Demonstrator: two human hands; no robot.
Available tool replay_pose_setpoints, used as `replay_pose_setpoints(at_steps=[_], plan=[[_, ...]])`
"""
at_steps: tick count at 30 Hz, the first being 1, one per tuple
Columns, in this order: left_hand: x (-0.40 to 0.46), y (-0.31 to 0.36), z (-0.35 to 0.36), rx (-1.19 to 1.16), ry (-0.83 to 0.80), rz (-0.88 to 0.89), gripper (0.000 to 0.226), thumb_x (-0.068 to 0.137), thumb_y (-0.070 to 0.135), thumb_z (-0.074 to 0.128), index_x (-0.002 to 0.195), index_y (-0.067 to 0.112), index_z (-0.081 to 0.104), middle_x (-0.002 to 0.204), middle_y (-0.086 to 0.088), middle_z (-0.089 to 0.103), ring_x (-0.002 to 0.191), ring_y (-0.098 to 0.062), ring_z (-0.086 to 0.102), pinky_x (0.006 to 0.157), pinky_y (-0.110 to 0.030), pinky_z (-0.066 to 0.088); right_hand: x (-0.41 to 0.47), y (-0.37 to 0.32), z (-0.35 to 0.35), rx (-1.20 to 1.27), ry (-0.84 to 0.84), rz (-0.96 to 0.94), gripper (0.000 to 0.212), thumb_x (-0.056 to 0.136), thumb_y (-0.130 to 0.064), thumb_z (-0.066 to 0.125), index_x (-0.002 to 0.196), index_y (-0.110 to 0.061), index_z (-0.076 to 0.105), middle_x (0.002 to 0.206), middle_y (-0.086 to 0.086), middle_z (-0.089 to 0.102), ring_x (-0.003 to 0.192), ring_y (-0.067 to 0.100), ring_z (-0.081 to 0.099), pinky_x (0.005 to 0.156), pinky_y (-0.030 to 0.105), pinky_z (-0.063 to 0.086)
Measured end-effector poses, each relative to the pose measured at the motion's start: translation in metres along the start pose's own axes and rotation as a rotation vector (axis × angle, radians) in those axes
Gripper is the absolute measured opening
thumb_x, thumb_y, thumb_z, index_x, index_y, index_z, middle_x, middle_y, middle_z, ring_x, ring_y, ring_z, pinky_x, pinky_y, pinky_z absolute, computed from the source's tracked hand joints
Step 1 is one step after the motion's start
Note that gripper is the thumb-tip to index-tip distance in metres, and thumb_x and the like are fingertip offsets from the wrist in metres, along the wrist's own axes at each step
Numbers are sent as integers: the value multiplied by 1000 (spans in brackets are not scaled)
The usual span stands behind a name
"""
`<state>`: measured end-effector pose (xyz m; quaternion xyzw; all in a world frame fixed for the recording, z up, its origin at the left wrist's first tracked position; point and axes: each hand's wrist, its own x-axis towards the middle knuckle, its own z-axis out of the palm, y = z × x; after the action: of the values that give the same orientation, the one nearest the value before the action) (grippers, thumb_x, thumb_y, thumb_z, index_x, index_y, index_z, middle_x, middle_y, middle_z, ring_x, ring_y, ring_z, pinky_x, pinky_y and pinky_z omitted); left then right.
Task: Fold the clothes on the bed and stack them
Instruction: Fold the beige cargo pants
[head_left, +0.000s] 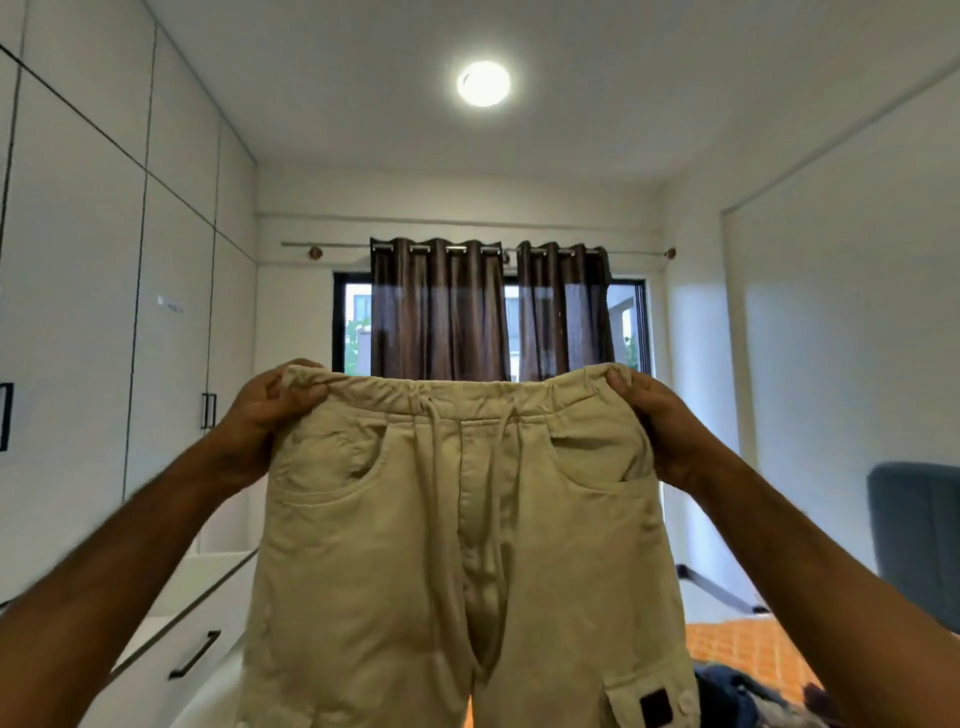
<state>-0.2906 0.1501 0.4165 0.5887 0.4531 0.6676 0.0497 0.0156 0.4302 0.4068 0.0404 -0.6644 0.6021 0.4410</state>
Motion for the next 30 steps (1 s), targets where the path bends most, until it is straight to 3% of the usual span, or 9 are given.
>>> replay_pose_setpoints(at_steps=[3,9,13,16,19,23,25,27,30], plan=[[18,4,17,30,151,-58,31,72,26,72,96,11,61,83,-3,66,81,-20,61,67,-27,56,21,-15,-3,-108,71,60,20,102,-19,54,106,-5,67,97,14,74,86,24,72,71,32,60],[69,-1,51,247,381,-104,34,82,8,77,112,1,62,100,-11,66,91,-25,61,78,-33,51,58,-6,-1,-288,373,205,26,79,-25,77,95,-4,75,96,19,75,93,33,70,88,53,58],[99,16,90,321,420,-35,28,82,14,75,106,10,61,93,1,62,88,-18,59,79,-33,50,72,-25,37,-332,469,104,17,90,-18,72,75,-15,66,87,9,68,77,18,62,78,36,55],[105,23,130,384,377,-6,29,84,18,73,109,14,57,93,5,59,85,-12,58,80,-33,50,81,-26,71,-314,446,54,12,90,-24,72,79,-20,69,90,7,69,80,18,63,80,37,58],[100,15,163,359,206,-11,14,95,36,58,103,24,54,97,1,62,90,-16,61,85,-39,53,84,-12,104,-294,319,72,23,93,-38,68,87,-16,71,92,11,73,83,21,69,82,39,59],[85,25,165,-118,131,-146,38,105,32,31,97,16,65,83,-6,62,70,-15,59,58,-28,52,74,-7,116,-223,111,58,52,86,-61,67,111,-16,71,101,5,76,95,20,74,87,39,60],[82,33,153,-239,29,-216,41,104,27,27,105,11,65,93,-15,63,74,-22,60,52,-29,57,72,-9,110,-233,52,31,37,90,-43,71,113,-14,70,100,5,77,93,19,75,85,36,61],[77,41,146,-136,-55,-193,34,104,22,31,114,12,62,104,-22,66,81,-29,65,57,-34,59,69,-14,109,-203,50,-5,20,96,-19,65,111,-7,69,96,9,76,85,19,73,78,32,61],[81,32,128,341,186,138,29,100,8,53,128,15,53,101,-12,64,77,-18,65,61,-33,57,75,-27,105,-191,45,-54,18,101,-7,54,114,1,64,90,5,72,76,13,71,66,23,59]])
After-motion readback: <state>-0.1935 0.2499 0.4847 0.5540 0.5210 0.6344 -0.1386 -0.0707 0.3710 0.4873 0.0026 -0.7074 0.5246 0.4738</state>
